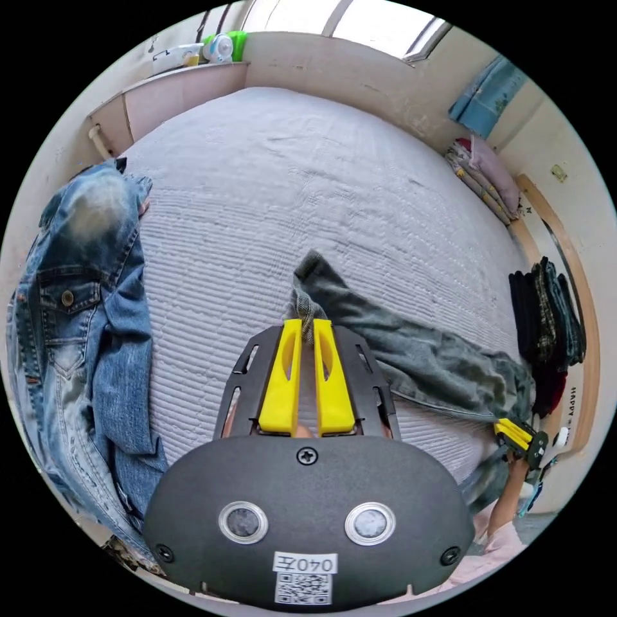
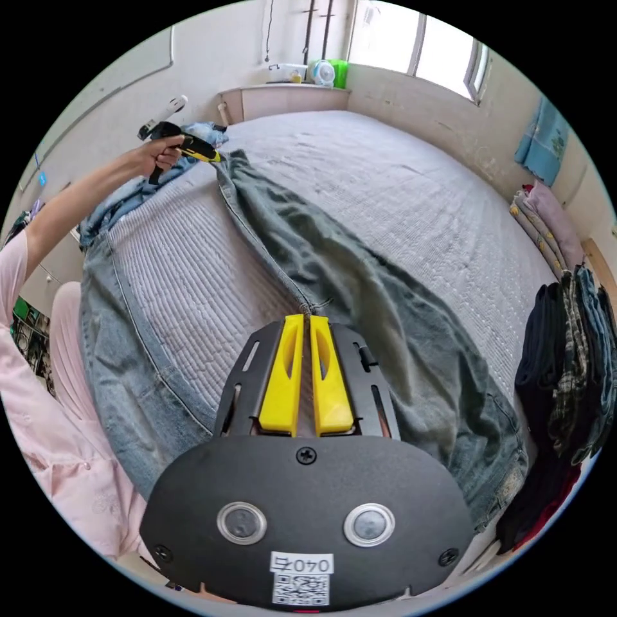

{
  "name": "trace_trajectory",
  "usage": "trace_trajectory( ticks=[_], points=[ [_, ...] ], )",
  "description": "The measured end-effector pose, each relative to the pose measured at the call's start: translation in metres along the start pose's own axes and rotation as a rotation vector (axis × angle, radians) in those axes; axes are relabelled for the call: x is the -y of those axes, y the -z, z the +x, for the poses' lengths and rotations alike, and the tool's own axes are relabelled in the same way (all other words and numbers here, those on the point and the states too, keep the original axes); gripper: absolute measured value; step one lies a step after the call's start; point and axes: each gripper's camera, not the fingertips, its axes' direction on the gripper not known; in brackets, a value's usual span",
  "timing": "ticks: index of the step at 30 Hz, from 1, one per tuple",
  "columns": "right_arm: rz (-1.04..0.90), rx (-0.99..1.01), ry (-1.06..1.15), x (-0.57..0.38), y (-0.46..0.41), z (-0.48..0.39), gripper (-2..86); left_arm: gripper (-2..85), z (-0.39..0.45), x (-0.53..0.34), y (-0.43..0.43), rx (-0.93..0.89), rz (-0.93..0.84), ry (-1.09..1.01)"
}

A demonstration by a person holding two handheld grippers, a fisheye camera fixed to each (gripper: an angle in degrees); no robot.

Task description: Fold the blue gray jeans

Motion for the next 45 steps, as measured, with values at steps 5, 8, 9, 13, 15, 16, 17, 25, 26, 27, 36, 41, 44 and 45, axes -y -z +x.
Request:
trace_trajectory(
  ticks=[5, 8, 9, 13, 15, 16, 17, 25, 26, 27, 36, 41, 44, 45],
  points=[
    [0.136, 0.111, 0.010, 0.004, 0.071, 0.005, -0.9, -1.4, -0.003, 0.036, 0.092, -0.047, 0.097, -0.164],
    [0.090, 0.173, 0.063, -0.007, 0.053, -0.026, -0.8, -1.3, -0.049, 0.018, 0.084, -0.012, -0.013, -0.187],
    [0.071, 0.172, 0.075, -0.009, 0.045, -0.033, -0.8, -1.2, -0.074, 0.005, 0.065, 0.005, -0.064, -0.165],
    [-0.077, 0.144, 0.082, -0.011, -0.013, -0.059, 0.2, 0.0, -0.156, -0.038, -0.020, -0.001, -0.196, 0.070],
    [-0.062, 0.163, 0.079, -0.011, -0.010, -0.054, 1.6, 1.2, -0.192, -0.061, -0.050, 0.027, -0.157, 0.243],
    [-0.072, 0.206, 0.080, -0.008, -0.002, -0.047, 4.7, 1.3, -0.197, -0.063, -0.050, 0.023, -0.125, 0.272],
    [-0.103, 0.271, 0.088, -0.005, 0.005, -0.040, 7.6, 1.4, -0.200, -0.063, -0.047, 0.065, -0.069, 0.303],
    [0.002, 0.303, -0.067, -0.022, 0.053, 0.037, 4.5, -0.4, -0.147, -0.022, -0.073, 0.305, 0.088, -0.016],
    [0.007, 0.264, -0.129, -0.027, 0.054, 0.052, 3.0, 0.5, -0.144, -0.016, -0.096, 0.273, 0.055, -0.047],
    [0.011, 0.253, -0.153, -0.029, 0.055, 0.058, 2.5, 1.5, -0.143, -0.011, -0.122, 0.281, 0.006, -0.068],
    [-0.015, 0.122, -0.264, -0.043, 0.063, 0.095, 0.8, -0.8, -0.153, -0.018, -0.265, 0.485, -0.044, -0.148],
    [-0.021, 0.031, -0.309, -0.040, 0.065, 0.104, 1.6, -0.7, -0.175, -0.011, -0.296, 0.436, 0.099, -0.070],
    [0.002, 0.003, -0.368, -0.037, 0.067, 0.110, 3.1, 1.7, -0.201, -0.019, -0.370, 0.466, -0.053, -0.034],
    [0.010, -0.002, -0.379, -0.037, 0.068, 0.111, 3.2, 2.1, -0.205, -0.030, -0.375, 0.471, 0.014, -0.020]
  ],
)
